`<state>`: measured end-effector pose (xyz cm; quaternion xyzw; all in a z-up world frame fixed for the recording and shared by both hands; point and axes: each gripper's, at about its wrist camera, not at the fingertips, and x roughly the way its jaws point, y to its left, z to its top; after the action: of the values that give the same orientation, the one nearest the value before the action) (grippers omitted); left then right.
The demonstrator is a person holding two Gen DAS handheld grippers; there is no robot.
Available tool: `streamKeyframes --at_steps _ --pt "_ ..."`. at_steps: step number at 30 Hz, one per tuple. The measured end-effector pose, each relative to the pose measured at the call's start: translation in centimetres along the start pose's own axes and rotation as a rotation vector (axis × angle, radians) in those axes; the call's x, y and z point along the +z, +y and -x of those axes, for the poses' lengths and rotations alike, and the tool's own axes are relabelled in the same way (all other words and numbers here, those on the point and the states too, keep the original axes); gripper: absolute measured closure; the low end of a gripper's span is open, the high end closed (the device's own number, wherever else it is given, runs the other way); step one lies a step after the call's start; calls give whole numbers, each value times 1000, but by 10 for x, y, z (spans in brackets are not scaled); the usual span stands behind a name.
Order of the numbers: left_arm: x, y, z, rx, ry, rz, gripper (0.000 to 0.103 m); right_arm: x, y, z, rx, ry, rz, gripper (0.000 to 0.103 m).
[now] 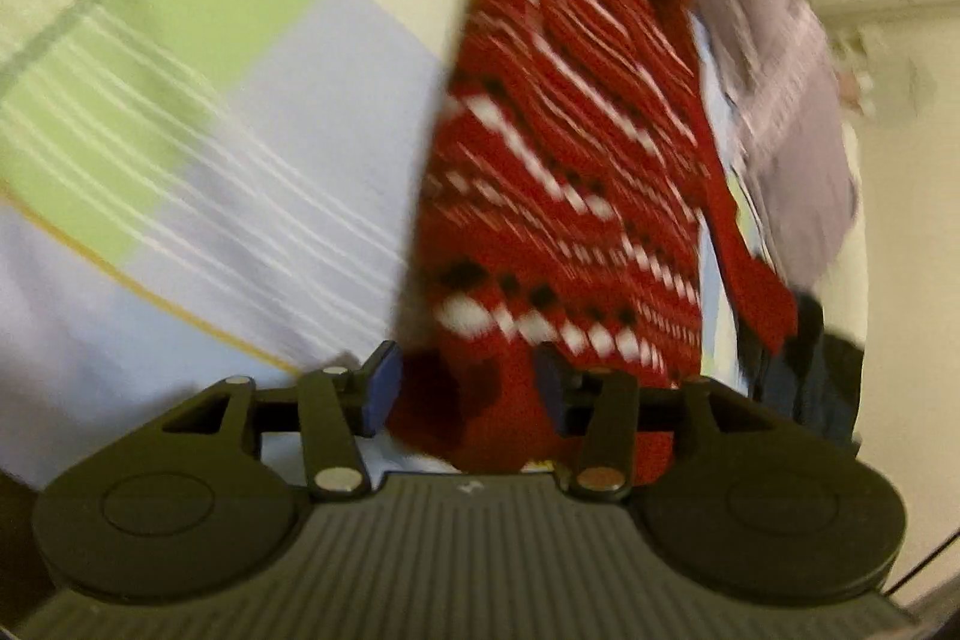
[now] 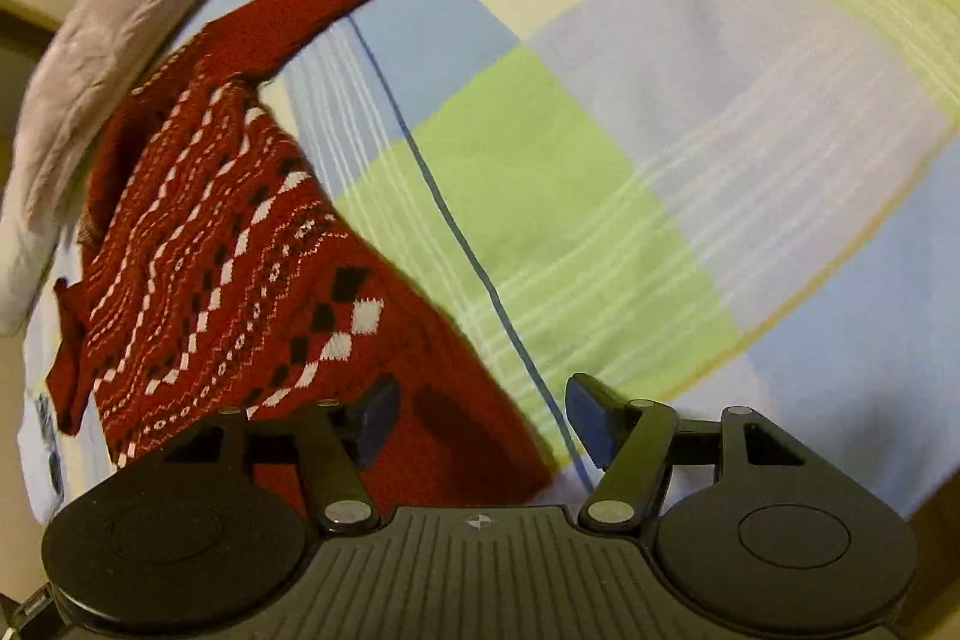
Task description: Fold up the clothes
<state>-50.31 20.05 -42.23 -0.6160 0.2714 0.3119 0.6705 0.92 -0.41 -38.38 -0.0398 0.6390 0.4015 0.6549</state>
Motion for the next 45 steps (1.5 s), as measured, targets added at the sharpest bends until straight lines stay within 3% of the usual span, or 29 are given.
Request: streamKeyframes --at_steps 2,3,4,5,8,10,11,14,16,17,18,19,21,22,25,26,27,28,29,30,33,36,38,40,42,45 --pt "-6 -10 -10 30 -7 -65 80 3 8 -8 42 -2 27 39" --pt "-6 -15 -13 35 -9 -84 100 4 10 -10 69 15 41 65" --pt "-4 -20 -8 21 -25 -73 101 6 13 -12 98 55 48 96" --pt "-1 -27 6 -25 -55 -65 101 8 18 -14 109 89 49 100" --pt "3 -50 67 -150 -164 -92 102 7 25 7 192 130 81 101" --pt "0 -53 96 -110 -193 -110 102 3 14 22 221 151 16 101" --pt "-3 -48 101 -35 -181 -105 101 0 7 24 199 173 -8 101" --pt "-15 -19 81 277 -47 -48 97 -14 -6 7 -25 305 52 100" --pt "-27 -5 70 335 -31 -8 95 -20 -3 2 -82 338 124 100" --pt "-32 -2 68 322 -48 6 92 -20 1 2 -84 335 154 100" --pt "-36 -3 65 301 -74 10 79 -18 6 5 -70 312 173 96" --pt "-40 -4 63 279 -102 12 65 -15 12 7 -51 282 189 88" --pt "-40 -13 53 263 -146 3 60 -7 25 10 -22 210 219 22" --pt "-37 -15 47 265 -146 0 60 -4 31 10 -6 170 239 22" --pt "-31 -17 25 311 -118 -11 64 6 51 -10 45 121 289 22" --pt "-30 -16 19 326 -112 -23 66 7 56 -18 59 115 296 27" --pt "-30 -16 14 340 -106 -36 71 7 59 -26 63 113 301 39" --pt "-30 -17 13 342 -104 -63 94 5 61 -34 54 105 320 42" --pt "-30 -20 12 342 -102 -91 100 2 64 -39 38 90 351 58" --pt "-30 -24 16 343 -109 -115 101 0 65 -41 17 78 377 96" --pt "-34 -37 38 336 -167 -195 102 0 53 -30 -2 82 367 99" --pt "-37 -35 45 368 -181 -172 101 -6 40 -17 4 114 360 100" --pt "-42 -24 25 471 -59 -183 99 -12 37 -20 16 148 348 100" --pt "-45 -26 16 530 -20 -227 98 -10 39 -23 15 172 348 99" --pt "-41 -35 21 556 -3 -246 97 -1 43 -19 8 225 368 99" --pt "-26 -42 43 527 -60 -197 97 15 49 -13 -88 289 439 98"
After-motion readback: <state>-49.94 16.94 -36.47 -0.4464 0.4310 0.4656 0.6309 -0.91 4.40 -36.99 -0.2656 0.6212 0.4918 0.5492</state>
